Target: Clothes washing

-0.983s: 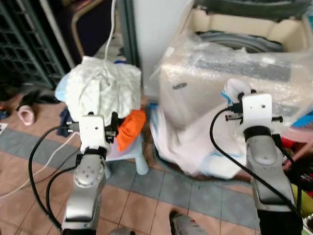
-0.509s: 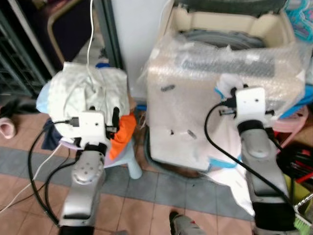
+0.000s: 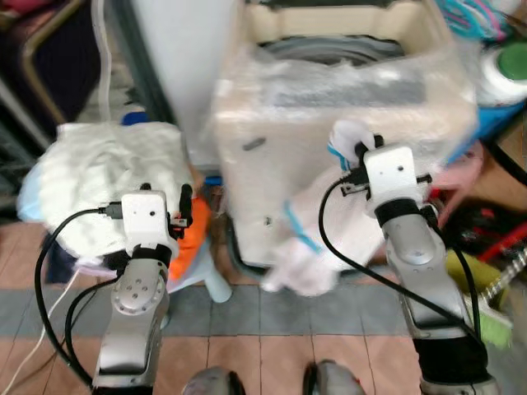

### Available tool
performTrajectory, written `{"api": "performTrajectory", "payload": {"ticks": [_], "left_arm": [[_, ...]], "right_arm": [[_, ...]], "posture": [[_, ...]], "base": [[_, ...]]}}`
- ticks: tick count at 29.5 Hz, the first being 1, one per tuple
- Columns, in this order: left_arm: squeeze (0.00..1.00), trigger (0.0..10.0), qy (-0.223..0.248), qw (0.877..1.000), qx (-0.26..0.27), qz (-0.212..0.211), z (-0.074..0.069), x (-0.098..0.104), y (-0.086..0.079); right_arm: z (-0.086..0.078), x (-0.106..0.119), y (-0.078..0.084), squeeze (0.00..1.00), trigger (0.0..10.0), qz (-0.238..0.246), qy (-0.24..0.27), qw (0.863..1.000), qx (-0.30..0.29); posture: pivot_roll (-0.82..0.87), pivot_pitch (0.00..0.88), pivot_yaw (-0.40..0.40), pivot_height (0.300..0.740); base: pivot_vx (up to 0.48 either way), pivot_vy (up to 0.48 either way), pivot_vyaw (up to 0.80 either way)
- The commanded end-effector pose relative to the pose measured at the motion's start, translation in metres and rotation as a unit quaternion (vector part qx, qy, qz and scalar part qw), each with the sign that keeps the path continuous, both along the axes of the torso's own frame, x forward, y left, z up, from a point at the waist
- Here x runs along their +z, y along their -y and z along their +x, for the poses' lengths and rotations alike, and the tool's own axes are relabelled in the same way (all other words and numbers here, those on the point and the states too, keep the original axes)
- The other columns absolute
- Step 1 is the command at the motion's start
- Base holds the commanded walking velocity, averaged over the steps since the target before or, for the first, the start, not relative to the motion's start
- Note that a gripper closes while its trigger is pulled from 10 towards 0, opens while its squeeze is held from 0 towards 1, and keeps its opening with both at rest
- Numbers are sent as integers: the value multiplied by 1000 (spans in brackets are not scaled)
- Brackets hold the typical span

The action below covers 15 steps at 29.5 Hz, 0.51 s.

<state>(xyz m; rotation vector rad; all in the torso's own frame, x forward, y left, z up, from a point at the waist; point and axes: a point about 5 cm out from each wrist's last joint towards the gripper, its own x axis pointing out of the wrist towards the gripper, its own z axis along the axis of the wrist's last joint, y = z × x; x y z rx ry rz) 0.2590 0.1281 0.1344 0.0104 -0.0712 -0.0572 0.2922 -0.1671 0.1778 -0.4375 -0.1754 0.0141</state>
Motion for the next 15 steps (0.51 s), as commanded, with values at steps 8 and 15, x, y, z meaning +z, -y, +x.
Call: {"api": "performTrajectory", "payload": {"ticks": [8,15], "left_arm": [[0,10000,-9,1000,-4,-4,-5,-6,-8],[0,10000,-2,1000,-6,-4,-1,-5,-7]], "right_arm": [[12,36,-31,0,10000,48,61,993,93],[36,81,-38,0,10000,9,109,981,161]], "posture": [[-34,49,95,740],[-39,40,91,740]], "base": [[192,0,-359],[372,0,0]]}}
